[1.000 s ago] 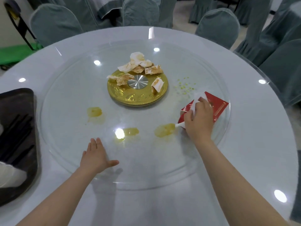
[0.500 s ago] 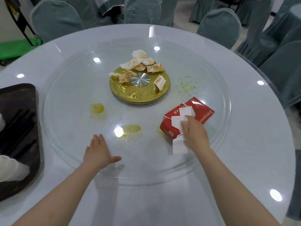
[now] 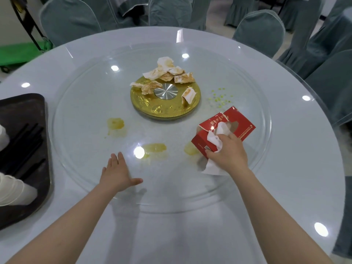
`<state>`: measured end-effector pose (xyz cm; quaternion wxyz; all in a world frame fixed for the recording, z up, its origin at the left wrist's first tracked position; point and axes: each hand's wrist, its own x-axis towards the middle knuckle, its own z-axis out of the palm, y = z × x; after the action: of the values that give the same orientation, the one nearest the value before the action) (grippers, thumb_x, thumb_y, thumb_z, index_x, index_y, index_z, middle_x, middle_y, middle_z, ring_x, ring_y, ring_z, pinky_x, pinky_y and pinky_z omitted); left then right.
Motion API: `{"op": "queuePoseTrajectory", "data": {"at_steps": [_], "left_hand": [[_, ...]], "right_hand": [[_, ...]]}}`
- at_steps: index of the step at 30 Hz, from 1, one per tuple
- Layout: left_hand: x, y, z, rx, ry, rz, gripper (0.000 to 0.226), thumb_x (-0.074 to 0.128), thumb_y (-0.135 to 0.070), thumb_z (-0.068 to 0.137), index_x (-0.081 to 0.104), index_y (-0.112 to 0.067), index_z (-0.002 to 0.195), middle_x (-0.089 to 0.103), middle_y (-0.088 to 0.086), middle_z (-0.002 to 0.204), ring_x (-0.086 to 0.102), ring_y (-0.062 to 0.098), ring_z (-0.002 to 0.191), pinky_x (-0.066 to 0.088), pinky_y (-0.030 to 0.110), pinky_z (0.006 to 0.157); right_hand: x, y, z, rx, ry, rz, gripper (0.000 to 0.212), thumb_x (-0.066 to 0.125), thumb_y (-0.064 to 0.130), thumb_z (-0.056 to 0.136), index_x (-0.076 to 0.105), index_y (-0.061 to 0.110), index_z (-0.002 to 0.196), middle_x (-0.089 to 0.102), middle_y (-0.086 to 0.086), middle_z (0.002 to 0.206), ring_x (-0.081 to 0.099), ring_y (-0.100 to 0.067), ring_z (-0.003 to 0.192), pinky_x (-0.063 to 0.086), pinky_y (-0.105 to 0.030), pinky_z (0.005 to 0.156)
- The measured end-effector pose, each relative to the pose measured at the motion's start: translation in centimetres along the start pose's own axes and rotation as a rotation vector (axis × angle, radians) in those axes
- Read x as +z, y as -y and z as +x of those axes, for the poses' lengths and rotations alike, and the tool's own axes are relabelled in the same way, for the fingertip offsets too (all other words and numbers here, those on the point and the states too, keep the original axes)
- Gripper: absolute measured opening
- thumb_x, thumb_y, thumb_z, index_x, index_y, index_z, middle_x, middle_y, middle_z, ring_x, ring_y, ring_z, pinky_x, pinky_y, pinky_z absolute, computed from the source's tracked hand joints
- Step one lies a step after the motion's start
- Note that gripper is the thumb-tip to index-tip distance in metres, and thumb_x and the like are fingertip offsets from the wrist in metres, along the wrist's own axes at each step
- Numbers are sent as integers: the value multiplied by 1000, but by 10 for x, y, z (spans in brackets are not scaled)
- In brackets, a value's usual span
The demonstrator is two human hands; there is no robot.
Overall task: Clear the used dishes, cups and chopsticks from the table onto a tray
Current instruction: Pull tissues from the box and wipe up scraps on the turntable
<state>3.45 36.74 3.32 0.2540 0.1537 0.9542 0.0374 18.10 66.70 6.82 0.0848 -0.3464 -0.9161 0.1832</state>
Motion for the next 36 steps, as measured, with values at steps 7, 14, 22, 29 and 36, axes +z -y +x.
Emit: {"op": "queuePoseTrajectory", "data": {"at_steps": [7,14,22,29,36], "left_hand": [[-5,-16,-12,79,-131,-164,104,69,-40,86,-4,-9,154,-5,14,162,2,26,150,11,43,120],[-13,-71,-37,409,-178,-214,82,65,-30,89,15,-21,154,6,-1,163,4,16,150,16,36,119],[-1,-155,-64,806,-138,-113,66,66,-28,89,35,-27,147,21,-3,160,13,14,148,16,29,116],[15,-212,-69,981,-142,120,68,71,-31,84,42,-15,143,37,5,152,32,22,139,20,30,113],[30,-228,-62,938,-174,311,62,63,-43,86,43,-27,142,40,6,142,38,28,129,29,36,108]], "right_hand": [[-27,-12,-6,6,35,-31,57,71,51,70,59,23,118,52,0,107,49,-25,108,41,-31,71],[-27,-32,-31,37,204,-77,58,77,43,67,56,24,118,45,2,97,45,-16,87,36,-28,64],[-45,-47,-47,161,152,267,63,65,43,84,46,15,137,53,-5,134,49,-25,120,35,-28,86],[-57,-52,-55,261,18,581,18,45,20,93,57,9,100,63,-5,97,60,-25,92,45,-35,72],[-64,-67,-60,279,-127,885,10,56,20,89,64,27,89,69,11,81,65,-7,75,52,-24,64]]}}
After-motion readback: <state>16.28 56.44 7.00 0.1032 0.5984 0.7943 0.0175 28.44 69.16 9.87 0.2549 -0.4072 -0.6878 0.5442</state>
